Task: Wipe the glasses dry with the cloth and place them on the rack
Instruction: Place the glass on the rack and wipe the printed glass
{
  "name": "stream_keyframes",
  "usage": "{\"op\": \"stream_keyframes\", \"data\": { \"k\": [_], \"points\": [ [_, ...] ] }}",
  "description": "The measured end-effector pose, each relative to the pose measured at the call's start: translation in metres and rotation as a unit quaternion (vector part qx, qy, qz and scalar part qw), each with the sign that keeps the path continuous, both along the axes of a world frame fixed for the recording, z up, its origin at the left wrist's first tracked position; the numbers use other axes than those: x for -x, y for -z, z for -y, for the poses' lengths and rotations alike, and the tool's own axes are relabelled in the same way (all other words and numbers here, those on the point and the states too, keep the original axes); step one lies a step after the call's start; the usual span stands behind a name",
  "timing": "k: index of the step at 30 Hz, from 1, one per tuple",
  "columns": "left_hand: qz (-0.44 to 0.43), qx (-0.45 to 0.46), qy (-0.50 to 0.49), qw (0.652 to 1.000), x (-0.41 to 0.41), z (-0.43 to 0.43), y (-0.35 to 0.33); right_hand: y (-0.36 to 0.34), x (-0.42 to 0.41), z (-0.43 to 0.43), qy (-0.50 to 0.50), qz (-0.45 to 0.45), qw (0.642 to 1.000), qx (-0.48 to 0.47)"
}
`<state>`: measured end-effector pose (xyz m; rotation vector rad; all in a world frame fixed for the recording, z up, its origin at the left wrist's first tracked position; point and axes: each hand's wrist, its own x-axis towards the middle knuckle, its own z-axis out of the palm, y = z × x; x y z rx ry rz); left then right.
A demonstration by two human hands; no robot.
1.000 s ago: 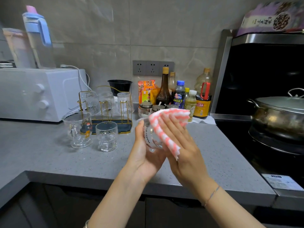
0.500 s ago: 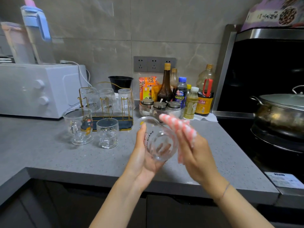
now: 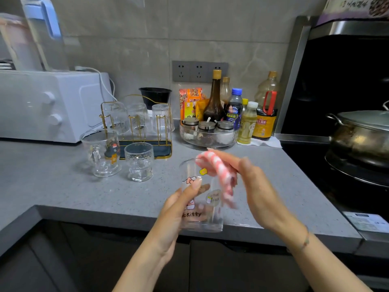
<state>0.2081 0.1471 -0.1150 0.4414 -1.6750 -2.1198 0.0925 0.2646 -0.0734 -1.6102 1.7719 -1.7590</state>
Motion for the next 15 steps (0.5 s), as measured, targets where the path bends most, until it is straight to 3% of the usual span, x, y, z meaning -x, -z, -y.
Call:
{"op": "stream_keyframes", "data": {
  "k": [3,7,10,15],
  "points": [
    [-0.002,0.028,0.010,1.000,-0.004,0.003,0.001,-0.003,-0.001,0.000,0.016,0.060,0.998,0.004],
    [0.006,0.052,0.054,0.997,-0.006,0.000,0.000,0.003,-0.004,0.009,0.088,-0.044,0.995,-0.013],
    [0.006,0.037,0.076,0.996,-0.006,-0.003,0.003,0.002,-0.001,0.012,0.098,-0.018,0.995,0.004],
    [0.033,0.179,0.054,0.982,-0.002,-0.010,-0.006,-0.001,0.003,0.021,0.166,-0.079,0.983,0.021]
  ]
}}
